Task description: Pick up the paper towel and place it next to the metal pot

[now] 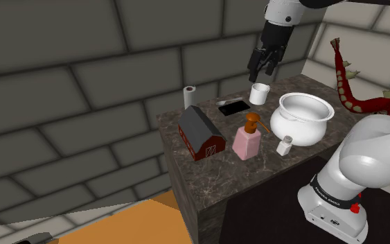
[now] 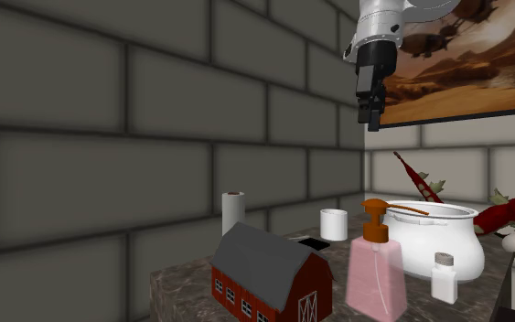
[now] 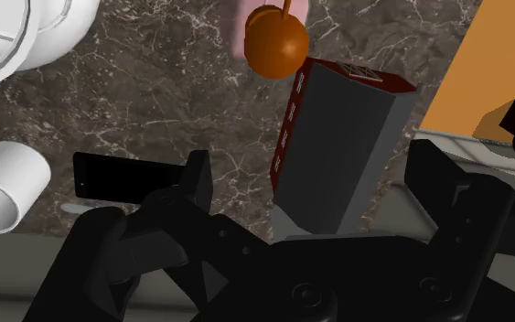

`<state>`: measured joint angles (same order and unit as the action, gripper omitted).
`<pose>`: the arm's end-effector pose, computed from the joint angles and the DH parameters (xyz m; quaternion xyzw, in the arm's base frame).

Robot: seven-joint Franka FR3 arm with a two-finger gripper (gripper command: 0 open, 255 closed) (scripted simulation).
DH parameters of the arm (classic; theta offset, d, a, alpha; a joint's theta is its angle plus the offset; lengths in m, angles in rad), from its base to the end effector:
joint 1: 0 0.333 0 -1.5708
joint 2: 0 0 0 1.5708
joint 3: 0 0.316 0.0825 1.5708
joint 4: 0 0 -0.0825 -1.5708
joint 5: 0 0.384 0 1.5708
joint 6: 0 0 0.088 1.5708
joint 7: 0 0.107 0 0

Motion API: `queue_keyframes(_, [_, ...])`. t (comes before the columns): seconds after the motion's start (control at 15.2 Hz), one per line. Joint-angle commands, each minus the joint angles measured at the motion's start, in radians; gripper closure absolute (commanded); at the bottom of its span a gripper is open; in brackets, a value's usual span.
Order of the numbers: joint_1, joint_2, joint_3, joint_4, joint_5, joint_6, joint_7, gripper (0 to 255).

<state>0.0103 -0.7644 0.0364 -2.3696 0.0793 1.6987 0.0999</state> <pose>0.3244 0.0259 0.5890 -0.9980 0.0342 -0.0446 0.0300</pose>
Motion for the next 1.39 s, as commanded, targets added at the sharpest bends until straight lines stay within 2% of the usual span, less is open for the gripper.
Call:
queue_keyframes(0.0, [0.000, 0.000, 0.000, 0.000, 0.000, 0.000, 0.000, 0])
queue_keyframes(0.66, [-0.025, 0.333, 0.092, 0.084, -0.019, 0.294, 0.128, 0])
queue_keyframes(1.32, [-0.052, 0.707, 0.155, 0.311, -0.133, 0.474, 0.294, 0])
